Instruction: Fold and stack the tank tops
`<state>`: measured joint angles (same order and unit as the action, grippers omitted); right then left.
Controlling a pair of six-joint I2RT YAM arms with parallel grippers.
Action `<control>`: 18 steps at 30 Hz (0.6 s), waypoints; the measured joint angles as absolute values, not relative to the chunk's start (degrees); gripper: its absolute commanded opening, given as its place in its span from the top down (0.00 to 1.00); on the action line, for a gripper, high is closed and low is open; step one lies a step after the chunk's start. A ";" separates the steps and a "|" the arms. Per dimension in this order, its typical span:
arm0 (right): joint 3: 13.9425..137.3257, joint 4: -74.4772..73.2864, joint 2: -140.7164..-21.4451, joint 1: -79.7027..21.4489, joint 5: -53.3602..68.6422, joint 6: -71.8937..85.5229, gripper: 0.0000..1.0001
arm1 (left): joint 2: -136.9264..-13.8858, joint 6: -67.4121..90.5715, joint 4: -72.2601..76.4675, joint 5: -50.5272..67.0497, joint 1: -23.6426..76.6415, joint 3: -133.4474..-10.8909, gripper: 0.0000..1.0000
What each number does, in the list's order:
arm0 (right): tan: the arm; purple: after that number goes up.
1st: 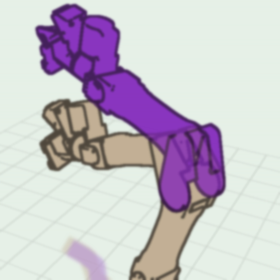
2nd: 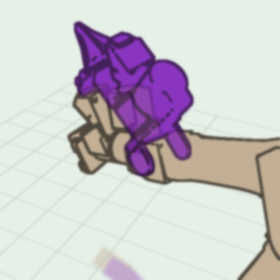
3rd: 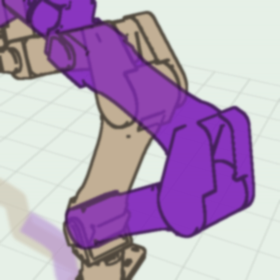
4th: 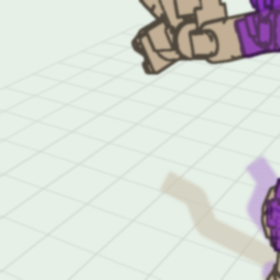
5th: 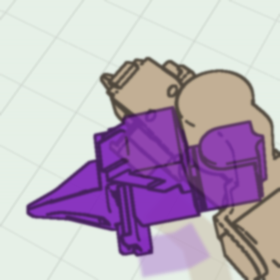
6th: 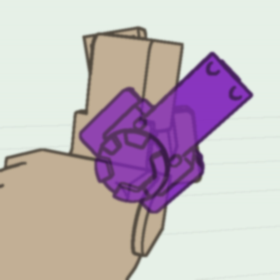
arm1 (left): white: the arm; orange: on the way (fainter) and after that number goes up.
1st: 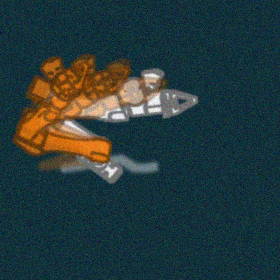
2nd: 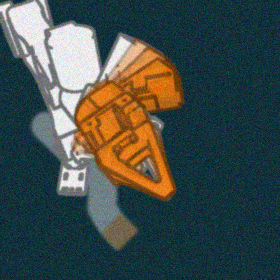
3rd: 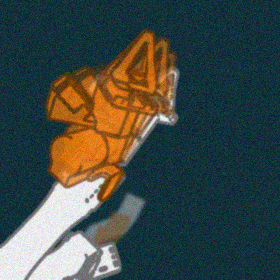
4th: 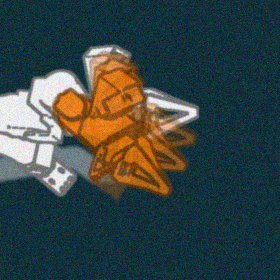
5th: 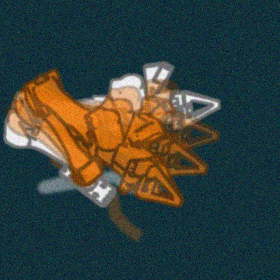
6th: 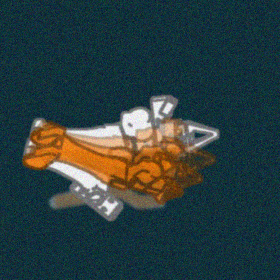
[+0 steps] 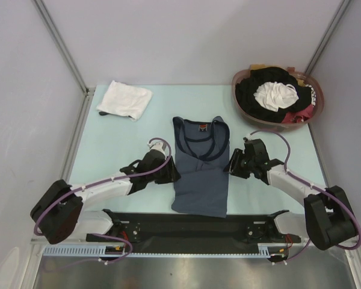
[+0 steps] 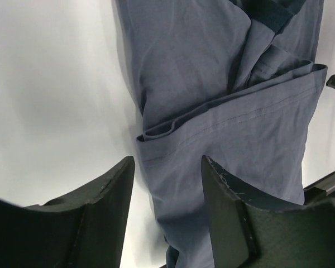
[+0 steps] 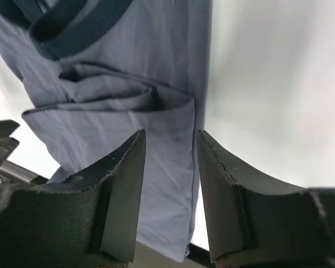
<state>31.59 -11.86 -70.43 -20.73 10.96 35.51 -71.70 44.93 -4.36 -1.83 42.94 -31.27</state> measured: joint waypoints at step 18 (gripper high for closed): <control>31.75 -6.55 -76.79 -19.27 12.82 34.46 0.64 | -79.18 44.93 -0.73 -1.02 41.98 -31.53 0.69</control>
